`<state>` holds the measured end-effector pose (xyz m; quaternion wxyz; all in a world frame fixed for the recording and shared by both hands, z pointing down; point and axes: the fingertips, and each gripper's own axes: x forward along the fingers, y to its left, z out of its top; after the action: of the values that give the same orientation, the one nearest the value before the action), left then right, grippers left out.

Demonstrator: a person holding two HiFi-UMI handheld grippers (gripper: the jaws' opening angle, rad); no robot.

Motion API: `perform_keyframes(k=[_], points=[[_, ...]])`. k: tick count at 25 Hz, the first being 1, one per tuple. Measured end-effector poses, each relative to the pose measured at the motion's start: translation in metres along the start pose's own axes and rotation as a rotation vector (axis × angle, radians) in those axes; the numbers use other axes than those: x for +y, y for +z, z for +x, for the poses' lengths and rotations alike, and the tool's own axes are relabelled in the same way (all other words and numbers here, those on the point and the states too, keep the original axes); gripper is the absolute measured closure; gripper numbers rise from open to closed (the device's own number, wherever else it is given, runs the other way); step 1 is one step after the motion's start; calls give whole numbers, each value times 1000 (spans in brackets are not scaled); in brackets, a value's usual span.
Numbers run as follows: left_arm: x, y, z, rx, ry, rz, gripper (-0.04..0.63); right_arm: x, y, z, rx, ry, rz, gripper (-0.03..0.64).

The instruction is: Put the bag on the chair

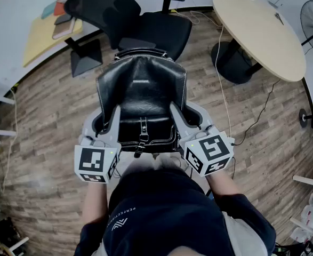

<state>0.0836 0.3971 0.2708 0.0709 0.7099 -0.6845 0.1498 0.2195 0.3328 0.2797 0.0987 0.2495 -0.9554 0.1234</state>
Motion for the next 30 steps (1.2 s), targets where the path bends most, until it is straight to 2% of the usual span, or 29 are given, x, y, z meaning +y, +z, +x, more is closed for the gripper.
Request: perform_keyframes(k=[6, 12, 22, 30], points=[[7, -8, 4, 11, -3, -16, 540, 2, -5, 8, 21, -6, 7, 575], [21, -17, 15, -7, -76, -43, 540, 6, -4, 20, 54, -80, -10, 575], [113, -29, 13, -15, -130, -36, 540, 59, 6, 93, 74, -114, -2, 574], [175, -29, 22, -20, -169, 5, 540, 86, 13, 146, 74, -140, 26, 574]])
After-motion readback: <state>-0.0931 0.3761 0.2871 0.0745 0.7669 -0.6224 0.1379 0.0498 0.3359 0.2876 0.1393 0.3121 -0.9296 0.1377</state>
